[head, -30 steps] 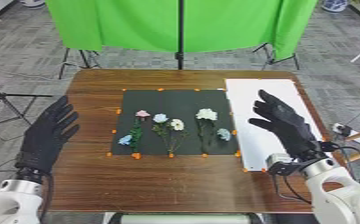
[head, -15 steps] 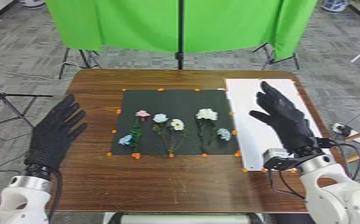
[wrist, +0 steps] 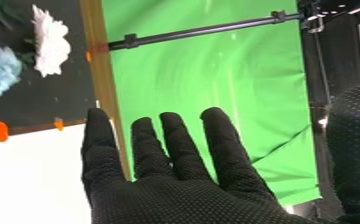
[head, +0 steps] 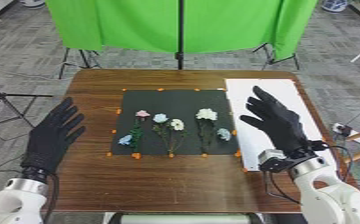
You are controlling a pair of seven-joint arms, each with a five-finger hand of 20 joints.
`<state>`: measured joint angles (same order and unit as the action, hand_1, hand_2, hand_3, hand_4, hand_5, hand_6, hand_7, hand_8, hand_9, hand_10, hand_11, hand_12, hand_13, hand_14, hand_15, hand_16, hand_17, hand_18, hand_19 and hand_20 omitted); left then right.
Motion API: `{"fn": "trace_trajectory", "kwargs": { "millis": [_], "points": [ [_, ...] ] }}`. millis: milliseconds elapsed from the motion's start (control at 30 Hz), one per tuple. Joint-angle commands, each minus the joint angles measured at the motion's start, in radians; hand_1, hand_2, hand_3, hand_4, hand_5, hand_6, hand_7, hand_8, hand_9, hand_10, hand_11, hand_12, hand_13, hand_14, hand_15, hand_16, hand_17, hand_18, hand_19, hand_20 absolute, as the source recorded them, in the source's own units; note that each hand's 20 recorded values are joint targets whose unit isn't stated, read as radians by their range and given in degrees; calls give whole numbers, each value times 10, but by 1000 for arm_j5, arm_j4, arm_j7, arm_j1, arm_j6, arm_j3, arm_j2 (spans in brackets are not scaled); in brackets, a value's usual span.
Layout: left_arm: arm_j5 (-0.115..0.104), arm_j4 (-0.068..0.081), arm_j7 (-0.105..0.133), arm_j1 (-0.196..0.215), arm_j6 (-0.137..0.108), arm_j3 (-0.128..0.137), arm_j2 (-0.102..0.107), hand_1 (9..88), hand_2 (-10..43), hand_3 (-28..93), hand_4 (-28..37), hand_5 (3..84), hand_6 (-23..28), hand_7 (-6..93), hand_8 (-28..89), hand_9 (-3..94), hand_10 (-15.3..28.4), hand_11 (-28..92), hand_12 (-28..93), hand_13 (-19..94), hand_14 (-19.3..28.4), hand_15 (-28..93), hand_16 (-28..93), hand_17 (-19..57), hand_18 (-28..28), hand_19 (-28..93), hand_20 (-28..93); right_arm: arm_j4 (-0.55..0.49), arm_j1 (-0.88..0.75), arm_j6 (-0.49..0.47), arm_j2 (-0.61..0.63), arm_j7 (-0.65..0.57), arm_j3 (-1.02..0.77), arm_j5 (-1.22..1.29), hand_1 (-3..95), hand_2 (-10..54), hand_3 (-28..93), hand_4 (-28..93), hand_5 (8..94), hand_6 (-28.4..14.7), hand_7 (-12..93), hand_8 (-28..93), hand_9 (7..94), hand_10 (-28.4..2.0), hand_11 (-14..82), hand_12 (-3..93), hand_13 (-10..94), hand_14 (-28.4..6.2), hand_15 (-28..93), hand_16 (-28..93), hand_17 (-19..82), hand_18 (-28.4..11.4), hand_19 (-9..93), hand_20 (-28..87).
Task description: Arrange flowers
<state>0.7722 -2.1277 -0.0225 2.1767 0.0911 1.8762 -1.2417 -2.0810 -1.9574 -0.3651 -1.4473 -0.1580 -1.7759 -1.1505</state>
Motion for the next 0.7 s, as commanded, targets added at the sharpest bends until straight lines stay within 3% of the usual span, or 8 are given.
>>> {"fn": "trace_trajectory", "kwargs": {
  "millis": [33,100,200,333,433,533,633,700],
  "points": [
    [-12,8,-16,-11,14,1,9,243,-28,700,-283,222,17,215,-121,133,82,208,145,80,101,285,10,-147,182,383,63,6,24,-4,18,-2,-11,23,108,-40,822,-280,221,-51,95,-91,207,-111,32,222,151,-102,-68,418,-65,-199,353,137],
    [-11,5,-16,1,7,1,-4,244,-27,699,-283,223,16,216,-121,134,82,209,145,81,102,286,10,-145,184,385,65,4,27,-7,18,-4,-6,15,109,-40,822,-280,221,-51,94,-92,206,-107,32,221,149,-105,-68,417,-65,-199,354,138],
    [-38,9,-13,8,9,-16,-37,245,-27,698,-283,228,15,219,-123,139,83,213,144,88,105,293,8,-137,181,391,66,-2,11,23,1,15,1,12,111,-42,822,-280,222,-50,95,-92,207,-105,33,221,159,-122,-74,402,-58,-200,357,139],
    [-26,23,-15,-30,18,-26,-26,247,-28,699,-283,231,16,219,-125,142,85,216,141,90,108,300,3,-135,181,395,66,-7,6,20,24,3,-11,16,110,-43,826,-281,226,-48,99,-94,213,-106,36,218,170,-126,-66,382,-53,-202,361,139],
    [-12,18,-11,-42,9,-18,-16,248,-28,700,-283,231,16,219,-125,143,84,218,139,91,109,307,1,-134,180,397,66,-3,17,2,12,10,-8,19,111,-43,826,-281,227,-48,100,-95,213,-105,37,218,163,-111,-57,388,-55,-201,364,142],
    [-27,6,-5,-4,-8,-16,-13,248,-28,701,-283,233,17,222,-125,148,87,226,138,94,109,313,-2,-133,181,400,67,0,18,-5,3,1,-5,9,111,-42,827,-281,226,-48,101,-95,211,-107,37,219,161,-105,-45,398,-50,-199,368,147],
    [-26,2,-7,18,8,-1,-15,248,-28,703,-283,234,18,223,-127,152,90,230,134,98,111,320,-6,-131,181,402,67,-7,13,-18,5,-1,-17,11,111,-42,827,-281,225,-49,100,-94,210,-108,37,220,158,-104,-33,404,-47,-199,370,153],
    [-30,8,6,5,-13,-10,-8,248,-27,702,-283,235,18,223,-127,153,90,233,132,98,111,323,-9,-130,181,403,66,-13,3,5,22,8,-21,6,112,-41,827,-281,226,-49,101,-94,210,-108,37,220,160,-103,-27,404,-46,-199,371,156]
  ]
}}
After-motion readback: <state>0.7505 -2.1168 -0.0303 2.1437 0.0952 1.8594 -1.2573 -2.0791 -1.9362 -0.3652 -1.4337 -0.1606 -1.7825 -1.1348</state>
